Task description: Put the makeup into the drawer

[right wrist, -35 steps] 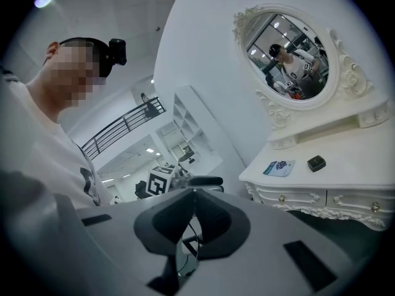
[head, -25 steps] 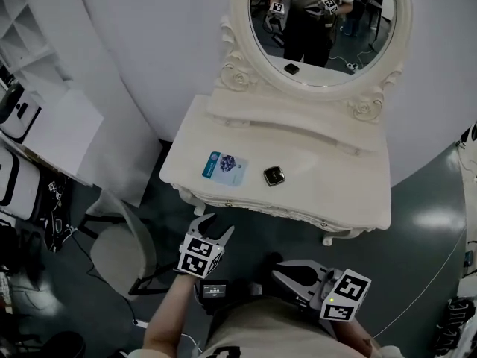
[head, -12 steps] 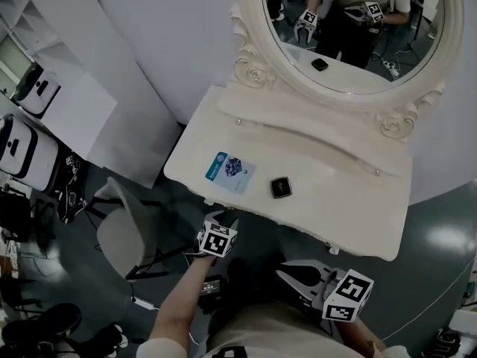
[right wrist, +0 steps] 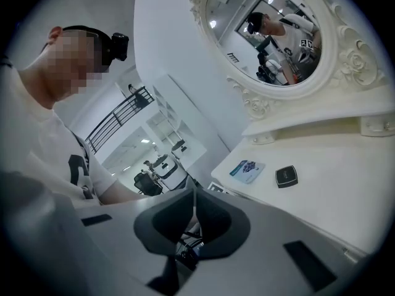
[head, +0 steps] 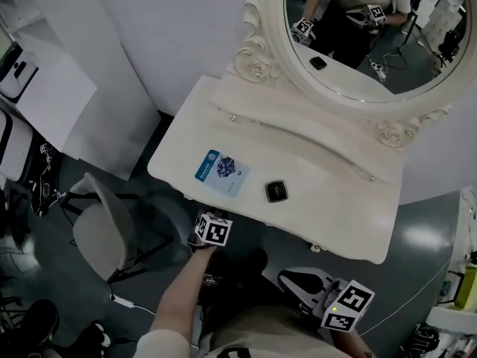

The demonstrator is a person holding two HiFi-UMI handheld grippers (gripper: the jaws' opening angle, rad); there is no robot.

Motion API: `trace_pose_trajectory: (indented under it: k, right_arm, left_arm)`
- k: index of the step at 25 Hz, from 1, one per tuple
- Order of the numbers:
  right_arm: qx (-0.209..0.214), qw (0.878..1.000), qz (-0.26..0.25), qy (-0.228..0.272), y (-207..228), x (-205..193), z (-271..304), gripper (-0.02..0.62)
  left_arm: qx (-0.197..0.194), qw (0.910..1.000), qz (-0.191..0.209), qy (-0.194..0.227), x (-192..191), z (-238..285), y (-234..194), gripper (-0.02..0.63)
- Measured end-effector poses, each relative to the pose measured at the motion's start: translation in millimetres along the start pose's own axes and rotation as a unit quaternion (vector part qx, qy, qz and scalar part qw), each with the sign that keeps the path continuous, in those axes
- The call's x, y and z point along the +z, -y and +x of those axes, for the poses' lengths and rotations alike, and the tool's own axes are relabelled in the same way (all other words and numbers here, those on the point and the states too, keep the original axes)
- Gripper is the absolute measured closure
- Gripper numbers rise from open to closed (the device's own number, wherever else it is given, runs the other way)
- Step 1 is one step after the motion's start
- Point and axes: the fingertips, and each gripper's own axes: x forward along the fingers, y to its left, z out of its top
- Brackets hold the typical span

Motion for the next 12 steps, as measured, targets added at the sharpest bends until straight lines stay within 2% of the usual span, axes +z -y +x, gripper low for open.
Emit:
trace_pose_trajectory:
  k: [12]
  right_arm:
    - [-0.037,0.999,0.02,0.008,-5.8,-10.4,8.1,0.561]
  left_arm:
    - [-0.025,0.9996,-0.004,-0.01,2.4,16.4,-1.4,0.436]
